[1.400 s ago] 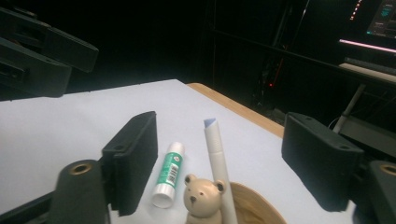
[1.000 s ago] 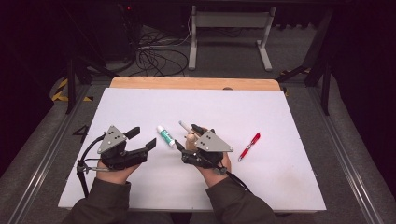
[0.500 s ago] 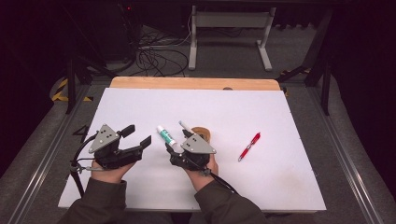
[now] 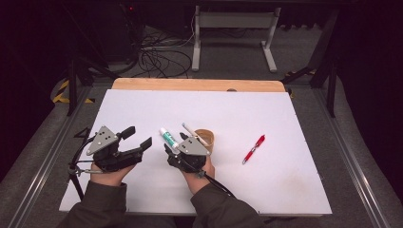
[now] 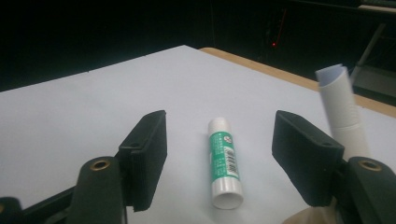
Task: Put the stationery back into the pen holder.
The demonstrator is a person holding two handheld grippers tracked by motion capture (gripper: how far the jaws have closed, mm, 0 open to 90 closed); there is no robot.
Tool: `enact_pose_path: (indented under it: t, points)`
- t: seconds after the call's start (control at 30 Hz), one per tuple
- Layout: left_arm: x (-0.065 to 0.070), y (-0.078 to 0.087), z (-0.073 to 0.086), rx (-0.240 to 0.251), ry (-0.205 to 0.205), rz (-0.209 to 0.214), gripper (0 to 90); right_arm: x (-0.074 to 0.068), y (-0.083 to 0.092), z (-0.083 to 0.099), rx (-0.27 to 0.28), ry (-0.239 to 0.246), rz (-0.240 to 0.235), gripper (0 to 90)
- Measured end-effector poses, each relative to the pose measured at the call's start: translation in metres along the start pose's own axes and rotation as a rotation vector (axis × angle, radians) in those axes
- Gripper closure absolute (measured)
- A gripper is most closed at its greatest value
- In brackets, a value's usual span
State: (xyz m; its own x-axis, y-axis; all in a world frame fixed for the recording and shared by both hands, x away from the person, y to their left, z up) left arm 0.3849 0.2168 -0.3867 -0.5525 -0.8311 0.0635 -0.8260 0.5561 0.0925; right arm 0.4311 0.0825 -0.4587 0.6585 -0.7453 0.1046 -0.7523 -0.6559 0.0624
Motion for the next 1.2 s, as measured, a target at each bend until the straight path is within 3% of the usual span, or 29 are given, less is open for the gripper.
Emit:
enact_pose_path:
  t: [0.2,0.33,0.7,0.97,1.2]
  points:
    - [-0.001,0.001,-0.002,0.006,-0.002,0.0,28.1,0.0,-0.009,0.008,-0.028,-0.018,0.026,43.4]
    - [-0.001,0.002,-0.002,0.007,-0.001,-0.001,28.1,0.0,-0.012,0.008,-0.025,-0.005,0.054,43.3]
    - [-0.003,0.004,-0.004,0.015,0.005,-0.002,28.1,-0.009,-0.015,0.008,-0.008,0.022,0.059,45.5]
    - [-0.004,0.004,-0.004,0.016,0.009,0.0,28.1,-0.012,-0.026,0.023,-0.079,-0.001,0.061,47.8]
    - [-0.005,0.005,-0.005,0.018,0.011,0.0,28.1,-0.009,-0.033,0.033,-0.134,-0.015,0.097,51.8]
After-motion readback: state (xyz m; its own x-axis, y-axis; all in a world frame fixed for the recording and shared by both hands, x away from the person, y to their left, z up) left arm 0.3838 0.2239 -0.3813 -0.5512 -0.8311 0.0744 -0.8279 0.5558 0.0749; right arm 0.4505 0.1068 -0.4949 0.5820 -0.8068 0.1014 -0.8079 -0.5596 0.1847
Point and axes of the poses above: each handheld gripper's, and its own axes: y roughly backward along the jaws, z roughly out of its underside, x roughly to its right, the point moved 8 cm from there along -y, roughly forward along the jaws, and after that the axes turned 11 degrees about x, right-handed, at the moved point
